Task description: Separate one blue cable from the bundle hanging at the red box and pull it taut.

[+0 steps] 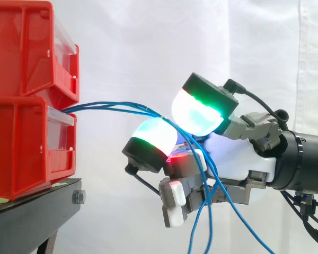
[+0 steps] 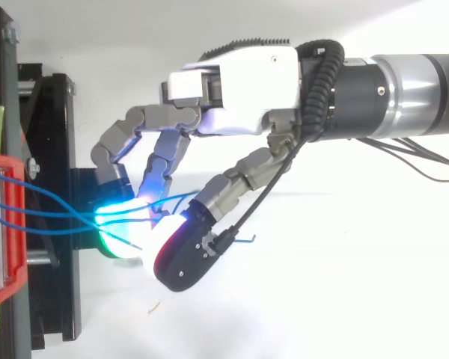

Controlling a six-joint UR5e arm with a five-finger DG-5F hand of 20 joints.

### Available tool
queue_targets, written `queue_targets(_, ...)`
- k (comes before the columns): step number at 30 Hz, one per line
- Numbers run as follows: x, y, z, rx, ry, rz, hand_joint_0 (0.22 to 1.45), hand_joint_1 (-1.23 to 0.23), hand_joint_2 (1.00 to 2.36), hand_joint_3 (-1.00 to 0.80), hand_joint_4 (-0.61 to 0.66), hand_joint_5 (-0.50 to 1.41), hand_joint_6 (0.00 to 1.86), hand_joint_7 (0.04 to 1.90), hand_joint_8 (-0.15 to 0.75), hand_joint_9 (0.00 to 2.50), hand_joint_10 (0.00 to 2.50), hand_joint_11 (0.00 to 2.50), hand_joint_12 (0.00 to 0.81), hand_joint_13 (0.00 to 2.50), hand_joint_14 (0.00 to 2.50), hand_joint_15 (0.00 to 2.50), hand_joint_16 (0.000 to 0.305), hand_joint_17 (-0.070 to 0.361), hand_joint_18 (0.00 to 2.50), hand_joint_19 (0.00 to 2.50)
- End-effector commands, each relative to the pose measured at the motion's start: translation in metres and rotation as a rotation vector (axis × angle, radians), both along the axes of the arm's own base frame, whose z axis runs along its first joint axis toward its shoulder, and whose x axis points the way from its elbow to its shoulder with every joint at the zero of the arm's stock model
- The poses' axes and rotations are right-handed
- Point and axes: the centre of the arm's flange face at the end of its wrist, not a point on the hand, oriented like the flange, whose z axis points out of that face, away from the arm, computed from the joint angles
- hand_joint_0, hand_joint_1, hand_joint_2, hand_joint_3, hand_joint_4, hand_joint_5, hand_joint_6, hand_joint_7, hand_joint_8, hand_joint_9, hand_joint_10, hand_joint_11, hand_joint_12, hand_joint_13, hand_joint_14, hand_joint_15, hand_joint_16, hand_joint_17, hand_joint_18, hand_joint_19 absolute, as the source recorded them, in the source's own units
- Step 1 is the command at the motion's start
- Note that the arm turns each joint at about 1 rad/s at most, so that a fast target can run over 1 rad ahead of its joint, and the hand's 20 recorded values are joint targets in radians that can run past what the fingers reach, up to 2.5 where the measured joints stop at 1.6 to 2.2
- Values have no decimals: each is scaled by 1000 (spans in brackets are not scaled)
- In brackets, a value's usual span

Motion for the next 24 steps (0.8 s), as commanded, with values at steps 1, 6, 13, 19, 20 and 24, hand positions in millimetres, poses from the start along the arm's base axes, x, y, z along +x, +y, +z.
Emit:
queue_targets(1,0,0,0,0,-1,0,623,-769,1000,-500,247,-204,870,1092,374,1002,21,1100,449,989,21,598,51,115,897,451)
queue_targets(6,0,0,-1,0,0,0,565,-586,1000,-500,239,-188,855,1092,385,1053,20,1068,457,1030,20,601,52,118,937,466)
queue_targets(13,0,1,0,0,-1,2,626,-523,1013,-356,203,-178,831,1142,375,1092,22,1058,453,1046,20,618,52,118,933,484)
queue_targets(19,0,1,0,0,-1,2,628,-685,1022,-173,231,-199,847,1145,377,1048,22,1093,461,1026,20,617,54,121,931,484)
queue_targets(20,0,1,0,0,-1,2,638,-706,1023,-169,224,-203,852,1136,378,1038,22,1098,464,1022,22,618,54,121,930,485)
queue_targets(24,0,1,-1,0,0,2,731,-822,1018,-257,251,-226,868,1106,362,925,22,1086,447,943,22,602,54,121,902,458)
